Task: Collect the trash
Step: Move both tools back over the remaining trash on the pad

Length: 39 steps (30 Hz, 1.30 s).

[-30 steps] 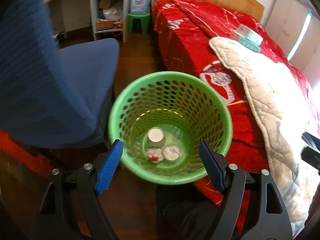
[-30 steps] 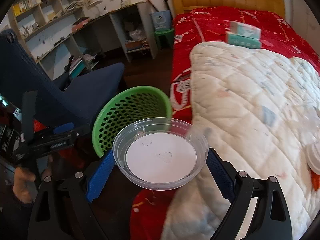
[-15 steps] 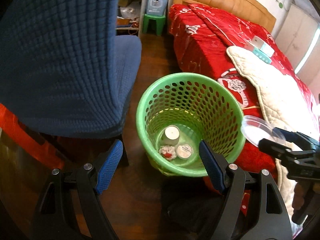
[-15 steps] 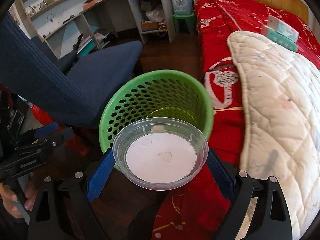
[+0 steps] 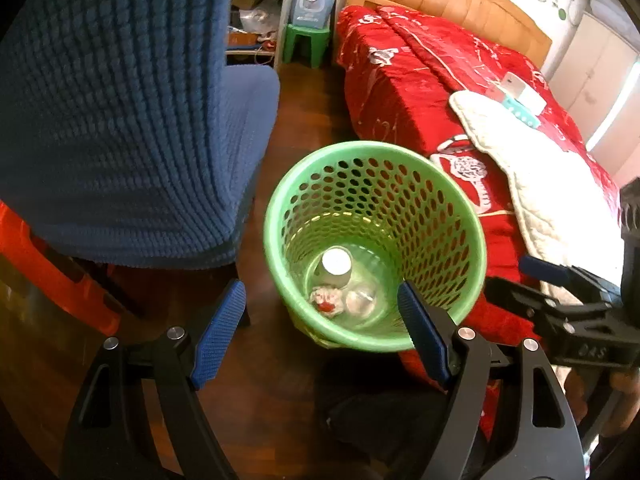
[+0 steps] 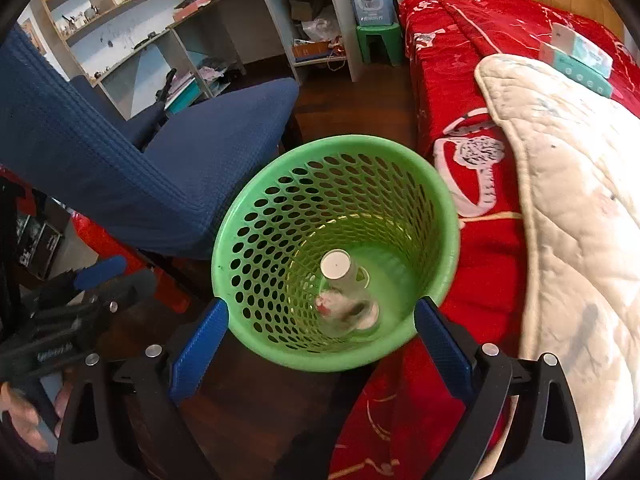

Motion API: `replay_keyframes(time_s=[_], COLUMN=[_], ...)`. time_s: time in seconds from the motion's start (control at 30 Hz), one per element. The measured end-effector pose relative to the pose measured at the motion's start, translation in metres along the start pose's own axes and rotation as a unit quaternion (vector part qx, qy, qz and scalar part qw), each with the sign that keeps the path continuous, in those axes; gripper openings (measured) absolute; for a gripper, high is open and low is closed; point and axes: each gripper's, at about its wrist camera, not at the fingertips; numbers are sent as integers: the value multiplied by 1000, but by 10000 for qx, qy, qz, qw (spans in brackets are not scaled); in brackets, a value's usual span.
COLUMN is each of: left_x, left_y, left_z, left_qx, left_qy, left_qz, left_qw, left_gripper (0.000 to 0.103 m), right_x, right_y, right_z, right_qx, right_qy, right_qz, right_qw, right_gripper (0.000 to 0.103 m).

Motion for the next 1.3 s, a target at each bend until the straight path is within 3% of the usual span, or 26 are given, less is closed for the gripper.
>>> replay_keyframes(time_s=[0.47,0.73,1.0,1.3], left_x=[70,124,194,278], left_y=[14,14,11,6], left_z=[-1,4,10,13], left_qx=[97,-2,-108,-239], left_qy=[-662,-1138,-1829,-2560], left_qz=[220,432,726,1254], left_qw=[9975,9926,9804,9582], left_gripper=[78,78,78,77], right_x=[62,118,166,203], right_y=[78,125,164,191], right_z=[66,120,163,198], right_qx=[430,681,946,1149], right_qy=[-717,-1344,-1960,-2453], right_qz=[467,858,1112,1285], right_qw=[9954,9849,9697,9540], right_gripper=[91,91,91,91])
Point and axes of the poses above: each gripper's, at about its wrist camera, not at the fingertips, and y roughly against the way its jaws point, x to its right, z to its underside, and after that the axes turned 12 degrees about -x, right-handed
